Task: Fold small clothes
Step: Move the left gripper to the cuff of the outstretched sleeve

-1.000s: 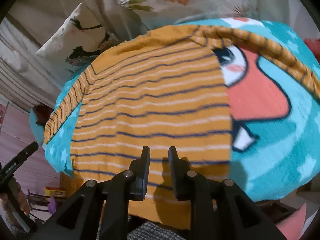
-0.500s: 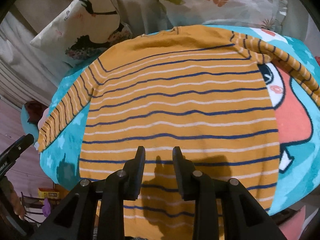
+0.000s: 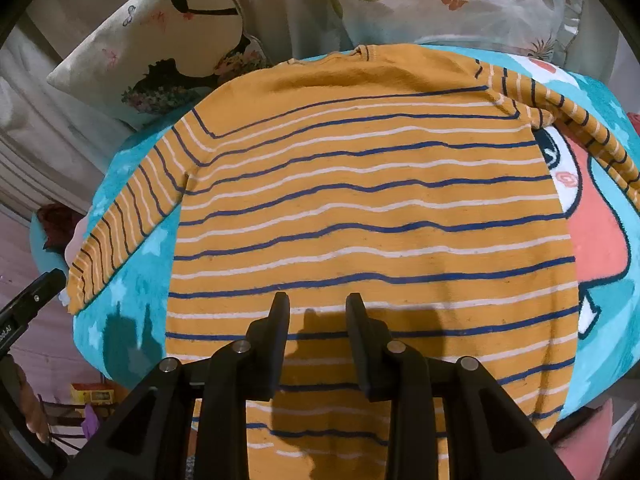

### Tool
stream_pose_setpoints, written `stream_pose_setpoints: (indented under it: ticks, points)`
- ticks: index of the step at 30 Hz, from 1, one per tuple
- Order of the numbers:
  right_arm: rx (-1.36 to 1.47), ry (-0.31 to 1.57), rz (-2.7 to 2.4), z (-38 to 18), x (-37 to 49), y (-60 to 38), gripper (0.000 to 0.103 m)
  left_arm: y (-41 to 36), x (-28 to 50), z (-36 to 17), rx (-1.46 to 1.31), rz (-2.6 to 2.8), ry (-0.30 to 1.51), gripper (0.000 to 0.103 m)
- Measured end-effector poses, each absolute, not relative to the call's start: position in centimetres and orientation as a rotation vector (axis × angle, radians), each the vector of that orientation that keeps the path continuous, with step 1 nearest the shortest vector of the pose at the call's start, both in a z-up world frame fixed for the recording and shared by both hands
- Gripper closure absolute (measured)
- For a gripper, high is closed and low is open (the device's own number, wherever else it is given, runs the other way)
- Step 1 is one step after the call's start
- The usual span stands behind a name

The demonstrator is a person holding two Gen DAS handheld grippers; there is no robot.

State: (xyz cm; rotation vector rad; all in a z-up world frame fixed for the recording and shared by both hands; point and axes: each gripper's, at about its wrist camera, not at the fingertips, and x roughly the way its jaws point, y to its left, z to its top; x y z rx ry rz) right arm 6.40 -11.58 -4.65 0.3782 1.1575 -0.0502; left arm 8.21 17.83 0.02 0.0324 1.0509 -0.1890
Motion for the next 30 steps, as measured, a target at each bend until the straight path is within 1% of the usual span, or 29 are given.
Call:
stream_pose_setpoints:
  ticks: [8, 30]
  points:
    - [0.362, 1.164, -0.047, -4.7, 7.0, -9.6, 0.067, 19.6, 8.9, -0.7, 0.035, -0.163, 1.079, 0.035]
    - [0.333, 1.209, -0.027, -5.6, 8.7, -6.5, 0.065, 22.8, 9.9, -3.4, 0.046, -0.094, 1.176, 0.035]
